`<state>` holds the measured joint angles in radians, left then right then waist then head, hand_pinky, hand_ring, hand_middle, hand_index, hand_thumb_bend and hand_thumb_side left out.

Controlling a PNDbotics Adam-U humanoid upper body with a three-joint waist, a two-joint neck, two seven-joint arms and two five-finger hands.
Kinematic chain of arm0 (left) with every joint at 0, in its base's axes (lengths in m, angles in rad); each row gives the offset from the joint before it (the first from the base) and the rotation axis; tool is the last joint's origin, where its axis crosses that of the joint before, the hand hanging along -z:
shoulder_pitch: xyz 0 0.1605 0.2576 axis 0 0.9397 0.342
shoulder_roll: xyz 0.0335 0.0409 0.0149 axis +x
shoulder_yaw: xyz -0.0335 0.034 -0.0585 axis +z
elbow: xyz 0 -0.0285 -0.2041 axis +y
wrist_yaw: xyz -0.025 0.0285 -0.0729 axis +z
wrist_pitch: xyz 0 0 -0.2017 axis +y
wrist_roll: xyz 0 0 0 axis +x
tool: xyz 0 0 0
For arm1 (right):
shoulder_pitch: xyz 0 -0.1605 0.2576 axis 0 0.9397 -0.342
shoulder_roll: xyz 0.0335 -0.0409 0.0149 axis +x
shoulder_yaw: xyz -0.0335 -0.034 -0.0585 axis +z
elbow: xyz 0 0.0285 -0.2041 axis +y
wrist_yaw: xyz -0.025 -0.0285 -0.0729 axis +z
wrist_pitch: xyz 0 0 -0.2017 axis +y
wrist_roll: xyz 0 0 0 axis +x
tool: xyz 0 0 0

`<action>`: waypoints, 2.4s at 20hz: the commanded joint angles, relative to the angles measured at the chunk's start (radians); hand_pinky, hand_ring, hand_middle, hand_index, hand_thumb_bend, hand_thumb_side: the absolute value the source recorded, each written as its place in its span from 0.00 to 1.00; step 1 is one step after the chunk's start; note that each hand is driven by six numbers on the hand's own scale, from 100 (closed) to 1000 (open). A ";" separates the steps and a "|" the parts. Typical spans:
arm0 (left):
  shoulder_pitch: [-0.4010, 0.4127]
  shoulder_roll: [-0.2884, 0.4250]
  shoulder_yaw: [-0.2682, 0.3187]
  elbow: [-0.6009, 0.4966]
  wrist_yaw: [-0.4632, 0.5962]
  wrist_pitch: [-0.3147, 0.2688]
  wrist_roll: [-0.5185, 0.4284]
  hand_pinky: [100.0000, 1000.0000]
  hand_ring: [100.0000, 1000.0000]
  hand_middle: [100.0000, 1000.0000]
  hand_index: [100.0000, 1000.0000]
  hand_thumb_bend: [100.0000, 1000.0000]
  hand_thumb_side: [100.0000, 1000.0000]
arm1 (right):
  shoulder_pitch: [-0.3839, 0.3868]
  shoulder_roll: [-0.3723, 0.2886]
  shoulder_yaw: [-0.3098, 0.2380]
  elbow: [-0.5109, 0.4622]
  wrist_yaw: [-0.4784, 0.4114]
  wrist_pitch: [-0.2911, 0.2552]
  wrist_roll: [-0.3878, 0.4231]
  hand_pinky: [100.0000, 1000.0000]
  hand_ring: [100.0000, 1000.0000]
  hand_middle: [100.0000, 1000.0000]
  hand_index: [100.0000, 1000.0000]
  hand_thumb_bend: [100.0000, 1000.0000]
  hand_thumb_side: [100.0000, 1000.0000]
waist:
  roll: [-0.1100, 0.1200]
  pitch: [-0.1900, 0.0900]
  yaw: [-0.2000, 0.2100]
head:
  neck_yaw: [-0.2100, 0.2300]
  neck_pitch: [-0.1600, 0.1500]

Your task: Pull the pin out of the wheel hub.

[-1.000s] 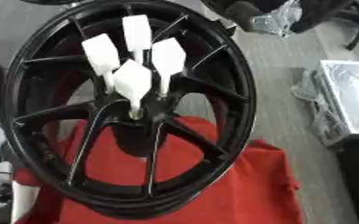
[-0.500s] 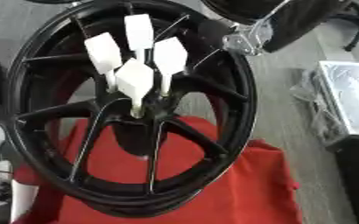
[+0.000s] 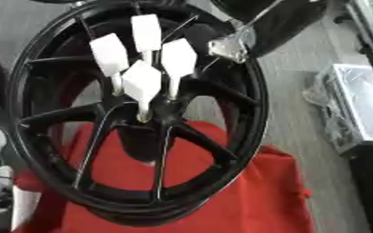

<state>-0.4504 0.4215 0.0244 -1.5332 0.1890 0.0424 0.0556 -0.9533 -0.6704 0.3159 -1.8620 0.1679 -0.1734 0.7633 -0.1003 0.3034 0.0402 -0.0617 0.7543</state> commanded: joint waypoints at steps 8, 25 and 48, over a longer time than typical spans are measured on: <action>-0.026 0.007 -0.007 -0.007 0.001 0.002 -0.009 0.61 0.79 0.71 0.74 0.02 0.82 | -0.035 0.002 0.008 0.051 0.066 -0.051 0.051 0.76 0.53 0.59 0.77 0.00 0.34 | 0.004 -0.022 0.011 | -0.028 0.003; -0.037 0.002 0.003 0.007 0.002 0.005 0.005 0.61 0.79 0.70 0.74 0.02 0.82 | -0.007 0.017 0.014 0.075 0.155 -0.125 0.059 0.77 0.56 0.57 0.76 0.05 0.41 | 0.005 -0.011 0.022 | -0.041 0.010; -0.044 0.000 0.087 0.004 0.050 -0.009 0.094 0.60 0.79 0.70 0.73 0.04 0.81 | 0.029 0.014 0.006 0.118 0.226 -0.125 0.006 0.78 0.61 0.60 0.78 0.07 0.40 | 0.003 -0.007 0.036 | -0.064 0.010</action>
<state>-0.4771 0.4042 0.1078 -1.5100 0.2428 0.0333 0.1492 -0.9137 -0.6380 0.3392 -1.7433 0.3879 -0.2998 0.7754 -0.1027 0.3117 0.0756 -0.1232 0.7636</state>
